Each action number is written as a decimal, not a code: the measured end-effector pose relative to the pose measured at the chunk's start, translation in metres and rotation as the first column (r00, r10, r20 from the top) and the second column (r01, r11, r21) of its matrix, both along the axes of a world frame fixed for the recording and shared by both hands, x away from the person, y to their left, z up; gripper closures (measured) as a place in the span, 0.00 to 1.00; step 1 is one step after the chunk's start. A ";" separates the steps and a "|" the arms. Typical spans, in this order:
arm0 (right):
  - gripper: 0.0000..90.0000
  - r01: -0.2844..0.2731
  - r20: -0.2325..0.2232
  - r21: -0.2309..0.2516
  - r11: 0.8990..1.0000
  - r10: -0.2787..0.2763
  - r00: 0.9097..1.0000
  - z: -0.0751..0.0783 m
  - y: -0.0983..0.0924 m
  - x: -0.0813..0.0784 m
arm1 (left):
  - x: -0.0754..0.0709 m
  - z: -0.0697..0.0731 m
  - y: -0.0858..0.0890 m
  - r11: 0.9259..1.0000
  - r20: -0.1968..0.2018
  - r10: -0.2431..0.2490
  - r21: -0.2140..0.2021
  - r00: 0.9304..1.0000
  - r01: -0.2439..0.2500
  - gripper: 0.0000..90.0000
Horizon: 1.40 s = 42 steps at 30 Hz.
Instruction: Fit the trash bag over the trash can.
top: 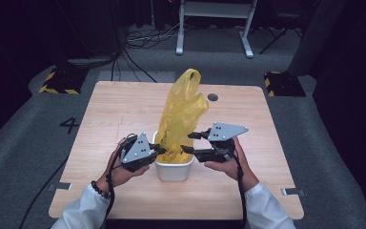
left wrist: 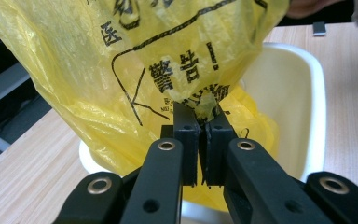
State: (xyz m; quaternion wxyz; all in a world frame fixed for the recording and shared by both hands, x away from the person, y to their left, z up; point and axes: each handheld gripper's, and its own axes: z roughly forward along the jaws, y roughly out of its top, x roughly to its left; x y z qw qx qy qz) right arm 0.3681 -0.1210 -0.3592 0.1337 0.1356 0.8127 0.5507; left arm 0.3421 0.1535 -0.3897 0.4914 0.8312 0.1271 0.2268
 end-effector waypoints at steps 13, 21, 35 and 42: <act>0.47 -0.004 0.049 0.175 0.985 -0.004 0.999 0.020 0.005 -0.020 | -0.001 -0.006 -0.011 0.999 0.005 0.003 0.041 1.000 -0.003 0.95; 0.96 -0.020 0.100 0.176 0.984 0.002 0.995 0.019 0.006 -0.019 | -0.001 -0.005 -0.009 1.000 0.005 0.003 0.021 1.000 -0.004 0.82; 0.99 -0.043 0.121 0.022 0.999 0.040 0.992 0.001 0.010 -0.020 | -0.016 0.014 0.005 0.995 0.035 -0.001 -0.099 0.999 0.005 0.31; 1.00 -0.046 0.107 -0.013 0.999 0.047 0.993 -0.010 0.006 -0.020 | -0.023 0.025 0.008 0.989 0.049 -0.030 -0.141 0.998 0.036 0.28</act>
